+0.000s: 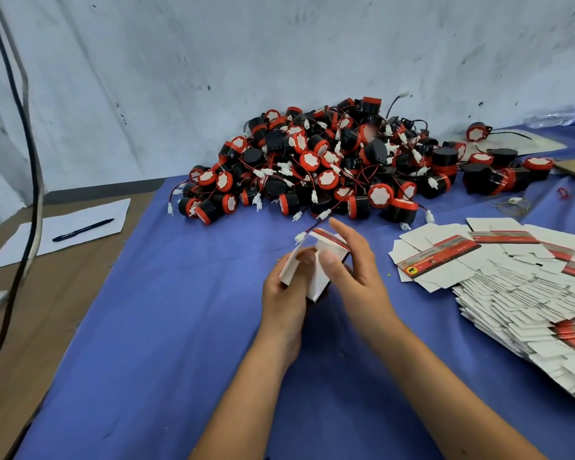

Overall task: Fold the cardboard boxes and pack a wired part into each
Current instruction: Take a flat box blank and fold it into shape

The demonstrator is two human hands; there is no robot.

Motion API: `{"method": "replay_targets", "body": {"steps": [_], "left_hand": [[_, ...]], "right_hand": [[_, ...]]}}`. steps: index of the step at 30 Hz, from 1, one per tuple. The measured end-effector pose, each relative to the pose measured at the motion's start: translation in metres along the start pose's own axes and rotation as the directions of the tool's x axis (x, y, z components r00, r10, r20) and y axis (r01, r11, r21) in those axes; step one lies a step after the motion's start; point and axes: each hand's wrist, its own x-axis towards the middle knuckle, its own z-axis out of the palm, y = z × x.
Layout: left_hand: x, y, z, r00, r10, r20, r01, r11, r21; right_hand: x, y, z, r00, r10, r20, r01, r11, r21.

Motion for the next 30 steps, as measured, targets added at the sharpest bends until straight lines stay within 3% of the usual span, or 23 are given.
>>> {"method": "replay_targets", "body": {"steps": [2,4,9,13,17,20,23,27,30], "left_hand": [[0.005,0.003,-0.01,0.997,0.082,0.013,-0.083,0.989,0.121],[0.008,0.007,-0.022,0.988,0.121,0.096,-0.14,0.966,0.217],[0.011,0.009,-0.043,0.983,0.096,0.153,-0.131,0.963,0.236],[0.015,0.008,-0.05,0.992,0.107,0.073,-0.121,0.965,0.231],[0.014,0.001,-0.046,0.989,0.127,0.081,-0.142,0.966,0.218],[0.016,0.001,-0.038,0.997,0.077,0.005,-0.077,0.997,0.014],[0.011,-0.004,-0.021,0.998,0.046,-0.045,-0.052,0.987,-0.152],[0.007,-0.009,-0.002,0.996,-0.065,-0.067,0.036,0.932,-0.362],[0.009,-0.01,-0.003,0.974,0.049,-0.223,-0.099,0.97,-0.22]], "right_hand": [[0.002,-0.003,-0.011,0.991,0.012,0.134,-0.003,0.998,-0.066],[0.005,-0.005,-0.02,0.971,0.057,0.233,-0.054,0.998,-0.02],[0.009,-0.006,-0.024,0.915,0.099,0.391,-0.111,0.994,0.008],[0.009,-0.003,-0.024,0.945,0.107,0.31,-0.098,0.994,-0.046],[0.008,0.003,-0.022,0.976,0.045,0.212,-0.022,0.994,-0.109],[0.007,0.005,-0.018,0.998,-0.032,0.052,0.036,0.997,-0.067],[0.003,0.006,-0.005,0.998,0.0,-0.069,0.0,1.0,0.011],[-0.013,0.006,0.022,0.997,-0.071,-0.038,0.062,0.98,-0.189],[-0.015,0.006,0.027,0.991,-0.12,0.064,0.134,0.94,-0.314]]}}
